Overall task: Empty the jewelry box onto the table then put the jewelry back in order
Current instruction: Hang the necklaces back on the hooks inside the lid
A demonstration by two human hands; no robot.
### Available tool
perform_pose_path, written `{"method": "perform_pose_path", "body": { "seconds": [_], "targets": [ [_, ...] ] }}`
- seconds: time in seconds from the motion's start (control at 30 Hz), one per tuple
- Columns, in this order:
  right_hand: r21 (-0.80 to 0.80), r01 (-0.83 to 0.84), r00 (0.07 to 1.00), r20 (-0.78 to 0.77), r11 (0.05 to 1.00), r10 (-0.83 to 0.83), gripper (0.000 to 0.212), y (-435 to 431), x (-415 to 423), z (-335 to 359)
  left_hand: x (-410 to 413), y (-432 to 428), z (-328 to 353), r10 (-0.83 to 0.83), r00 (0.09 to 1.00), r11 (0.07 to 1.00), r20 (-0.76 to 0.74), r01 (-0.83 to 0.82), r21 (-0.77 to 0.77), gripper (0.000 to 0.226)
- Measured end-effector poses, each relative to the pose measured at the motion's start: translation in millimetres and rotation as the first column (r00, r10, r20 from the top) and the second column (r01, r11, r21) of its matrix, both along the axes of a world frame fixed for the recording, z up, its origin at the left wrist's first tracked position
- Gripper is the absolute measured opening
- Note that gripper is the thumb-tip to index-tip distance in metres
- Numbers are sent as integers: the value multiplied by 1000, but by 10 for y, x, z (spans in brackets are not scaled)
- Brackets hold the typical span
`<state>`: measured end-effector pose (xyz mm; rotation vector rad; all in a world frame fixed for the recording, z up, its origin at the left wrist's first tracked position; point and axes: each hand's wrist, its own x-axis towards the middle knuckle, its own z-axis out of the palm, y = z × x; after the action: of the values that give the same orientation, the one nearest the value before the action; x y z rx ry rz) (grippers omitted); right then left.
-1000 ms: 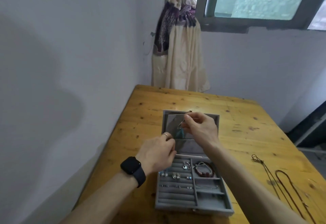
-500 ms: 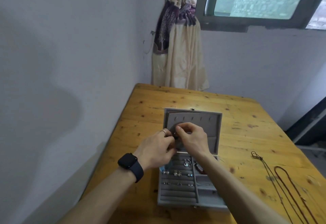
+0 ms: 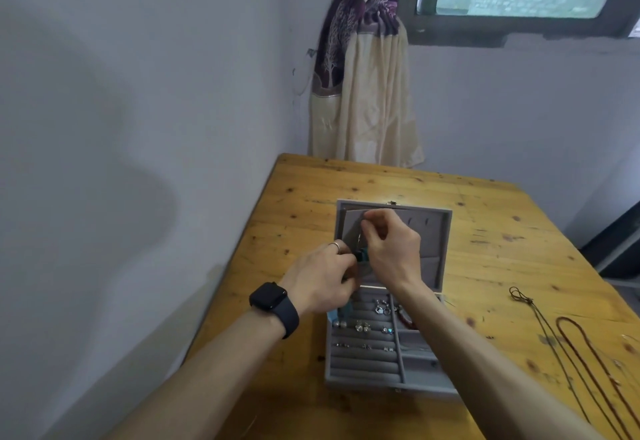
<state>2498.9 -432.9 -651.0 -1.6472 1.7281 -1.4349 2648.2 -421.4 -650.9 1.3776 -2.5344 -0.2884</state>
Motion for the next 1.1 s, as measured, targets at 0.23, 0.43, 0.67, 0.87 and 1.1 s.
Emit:
{"method": "perform_pose_path", "body": {
  "seconds": [0.23,0.43,0.67,0.87,1.1],
  "targets": [
    [-8,47,999,-26,999,-47,6,-19,14,27,16,16,-49,-14,999,1000,-31,13,-23,25],
    [1,56,987,-153,998,-55,12,-48,17,24,22,26,-73,-7,999,1000,-33,7,-20,24],
    [77,11,980,-199,997,4,13,5,6,31,15,49,-61,-3,999,1000,-48,3,1,23],
    [90,28,995,-103,996,-18,21,73,52,-24,32,40,-93,-5,998,1000,-57,6,8,25],
    [174,-36,999,33,984,31,16,211,-28,-140,41,-1,-26,36,986,992,-165,-15,124,21]
  ]
}}
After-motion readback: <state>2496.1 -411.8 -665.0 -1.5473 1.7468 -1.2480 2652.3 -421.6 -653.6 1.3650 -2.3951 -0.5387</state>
